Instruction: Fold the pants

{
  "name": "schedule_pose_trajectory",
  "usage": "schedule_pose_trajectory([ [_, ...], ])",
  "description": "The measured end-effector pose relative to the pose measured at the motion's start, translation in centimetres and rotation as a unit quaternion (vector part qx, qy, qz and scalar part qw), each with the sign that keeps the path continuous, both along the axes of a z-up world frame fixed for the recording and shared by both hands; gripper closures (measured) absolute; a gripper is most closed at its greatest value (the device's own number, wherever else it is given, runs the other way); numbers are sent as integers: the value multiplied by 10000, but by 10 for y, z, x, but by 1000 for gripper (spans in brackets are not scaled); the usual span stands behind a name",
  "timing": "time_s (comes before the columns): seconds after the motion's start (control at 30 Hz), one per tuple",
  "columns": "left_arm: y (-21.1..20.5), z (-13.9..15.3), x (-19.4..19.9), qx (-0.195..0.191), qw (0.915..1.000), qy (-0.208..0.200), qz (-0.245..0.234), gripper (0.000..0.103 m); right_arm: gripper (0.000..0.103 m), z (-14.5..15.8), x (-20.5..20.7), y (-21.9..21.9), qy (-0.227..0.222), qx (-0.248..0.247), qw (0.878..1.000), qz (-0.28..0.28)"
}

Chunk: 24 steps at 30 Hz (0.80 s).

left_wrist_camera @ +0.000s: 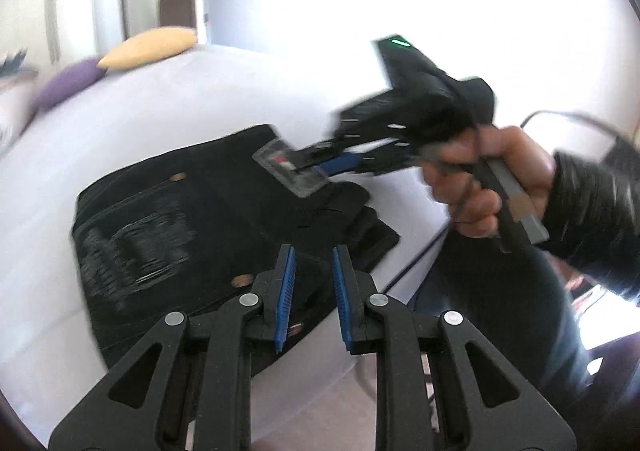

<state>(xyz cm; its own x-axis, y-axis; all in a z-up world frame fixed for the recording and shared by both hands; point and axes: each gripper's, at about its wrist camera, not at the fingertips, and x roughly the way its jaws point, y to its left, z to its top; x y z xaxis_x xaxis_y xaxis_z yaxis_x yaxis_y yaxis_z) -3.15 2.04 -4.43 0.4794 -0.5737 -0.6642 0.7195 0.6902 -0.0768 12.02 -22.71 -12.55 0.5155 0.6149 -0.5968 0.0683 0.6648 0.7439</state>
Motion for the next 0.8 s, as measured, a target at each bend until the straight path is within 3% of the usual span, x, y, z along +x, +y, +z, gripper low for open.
schedule_pose_trajectory([
  [0.1, 40, 10, 35, -367, 9979, 280, 447, 84, 76, 22, -12, -7, -192, -17, 9997, -163],
  [0.17, 62, 12, 63, -571, 9944, 529, 720, 84, 89, 42, -18, 5, -460, -7, 9989, 63],
  [0.23, 76, 10, 96, -537, 9919, 711, 908, 85, 91, 52, -19, 27, -562, -101, 9975, 416],
  [0.33, 86, 0, 139, -508, 9851, 1130, 1190, 85, 92, 44, -14, 54, -430, -235, 9959, 763],
  [0.43, 91, -18, 176, -410, 9796, 1332, 1449, 85, 93, 13, -8, 59, 78, -350, 9972, 652],
  [0.47, 91, -21, 180, -339, 9797, 1363, 1433, 85, 103, 5, -8, 57, 170, -472, 9969, 601],
  [0.57, 88, -30, 183, -5, 9824, 1287, 1356, 85, 103, -13, -12, 45, 154, -220, 9984, 491],
  [0.8, 103, -35, 161, 237, 9830, 1057, 1483, 85, 103, -21, -15, 43, -10, -27, 9994, 358],
])
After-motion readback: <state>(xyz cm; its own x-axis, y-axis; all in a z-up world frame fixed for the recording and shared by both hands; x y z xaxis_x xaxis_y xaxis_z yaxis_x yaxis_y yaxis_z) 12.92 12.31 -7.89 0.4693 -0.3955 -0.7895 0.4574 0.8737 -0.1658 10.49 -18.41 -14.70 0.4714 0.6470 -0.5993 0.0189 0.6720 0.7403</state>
